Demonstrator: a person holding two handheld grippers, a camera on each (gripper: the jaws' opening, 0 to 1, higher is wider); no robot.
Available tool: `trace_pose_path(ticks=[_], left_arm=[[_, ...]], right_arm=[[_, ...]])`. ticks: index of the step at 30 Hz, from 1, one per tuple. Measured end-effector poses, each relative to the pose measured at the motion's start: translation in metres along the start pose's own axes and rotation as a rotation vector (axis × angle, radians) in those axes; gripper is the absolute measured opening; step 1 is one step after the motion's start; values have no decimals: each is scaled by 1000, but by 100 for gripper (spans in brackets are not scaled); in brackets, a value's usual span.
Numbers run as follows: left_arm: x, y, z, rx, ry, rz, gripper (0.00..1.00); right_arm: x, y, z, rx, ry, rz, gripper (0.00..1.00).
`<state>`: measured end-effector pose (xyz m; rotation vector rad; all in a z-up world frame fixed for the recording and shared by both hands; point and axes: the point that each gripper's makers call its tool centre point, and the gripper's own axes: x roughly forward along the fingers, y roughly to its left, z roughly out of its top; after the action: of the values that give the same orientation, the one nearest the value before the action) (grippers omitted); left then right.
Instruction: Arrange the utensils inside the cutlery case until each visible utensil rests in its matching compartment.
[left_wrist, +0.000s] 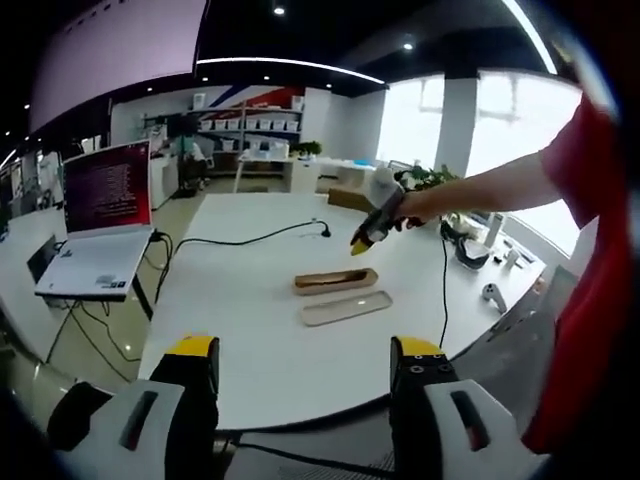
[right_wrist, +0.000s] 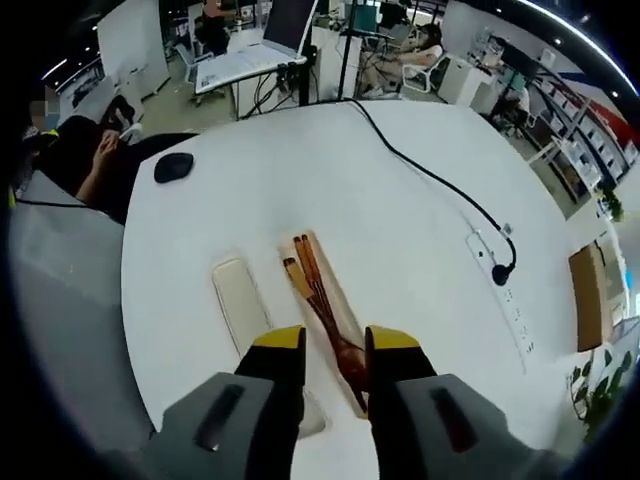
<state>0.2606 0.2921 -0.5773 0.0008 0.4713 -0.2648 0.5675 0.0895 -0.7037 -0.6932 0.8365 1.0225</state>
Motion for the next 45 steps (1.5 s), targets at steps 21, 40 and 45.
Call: trace_pose_path(ticks=[21, 40, 45], left_arm=[[31, -26, 6, 57, -26, -124, 89], [79, -27, 2, 186, 71, -42, 89], [96, -29, 7, 201, 72, -87, 88]], right_arm=[[-67, 48, 28, 215, -350, -68, 46], [-104, 71, -20, 215, -528, -134, 61], [-112, 67, -28, 236, -539, -142, 65]])
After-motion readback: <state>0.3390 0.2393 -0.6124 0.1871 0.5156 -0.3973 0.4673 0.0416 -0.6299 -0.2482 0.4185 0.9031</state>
